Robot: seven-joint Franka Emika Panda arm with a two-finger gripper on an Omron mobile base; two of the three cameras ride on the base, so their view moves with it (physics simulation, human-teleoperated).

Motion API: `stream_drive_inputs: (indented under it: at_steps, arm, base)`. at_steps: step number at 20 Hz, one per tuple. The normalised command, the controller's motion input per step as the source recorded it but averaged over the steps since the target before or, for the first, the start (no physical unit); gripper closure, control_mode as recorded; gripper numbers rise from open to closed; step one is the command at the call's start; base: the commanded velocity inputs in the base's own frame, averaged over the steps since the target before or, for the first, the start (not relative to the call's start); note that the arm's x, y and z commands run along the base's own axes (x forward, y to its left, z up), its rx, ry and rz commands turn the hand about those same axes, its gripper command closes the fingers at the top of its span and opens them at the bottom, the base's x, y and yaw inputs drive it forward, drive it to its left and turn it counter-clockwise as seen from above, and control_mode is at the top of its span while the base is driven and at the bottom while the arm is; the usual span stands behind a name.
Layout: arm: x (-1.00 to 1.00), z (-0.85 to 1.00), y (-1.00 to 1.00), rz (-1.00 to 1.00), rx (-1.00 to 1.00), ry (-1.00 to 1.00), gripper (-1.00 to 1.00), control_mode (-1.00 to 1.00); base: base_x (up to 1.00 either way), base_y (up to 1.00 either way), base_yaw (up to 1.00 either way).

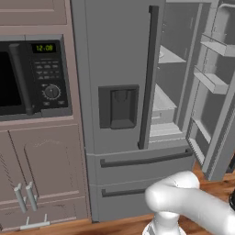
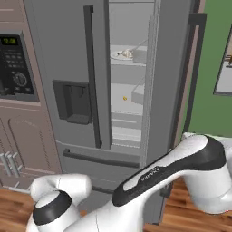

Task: Retrieve the fish from the fridge and place it on the saucepan with marinade on the stove.

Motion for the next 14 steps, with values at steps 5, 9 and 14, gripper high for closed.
stream_drive_inputs:
  at_steps: [5, 9, 14]
  arm:
    - [-0.72, -0.06, 0.59, -0.16, -0.04, -0.44, -1.00, -1.00]
    - [-0.22, 0.00, 0.98, -0.15, -0.10, -0.22, -1.00, -1.00]
    - [-0.01, 0.00, 1.00, -0.18, -0.14, -0.09, -1.00, -1.00]
  base:
    - [0.00, 0.00, 0.00]
    - [0.00, 0.00, 0.00]
    - [0.00, 0.00, 0.00]
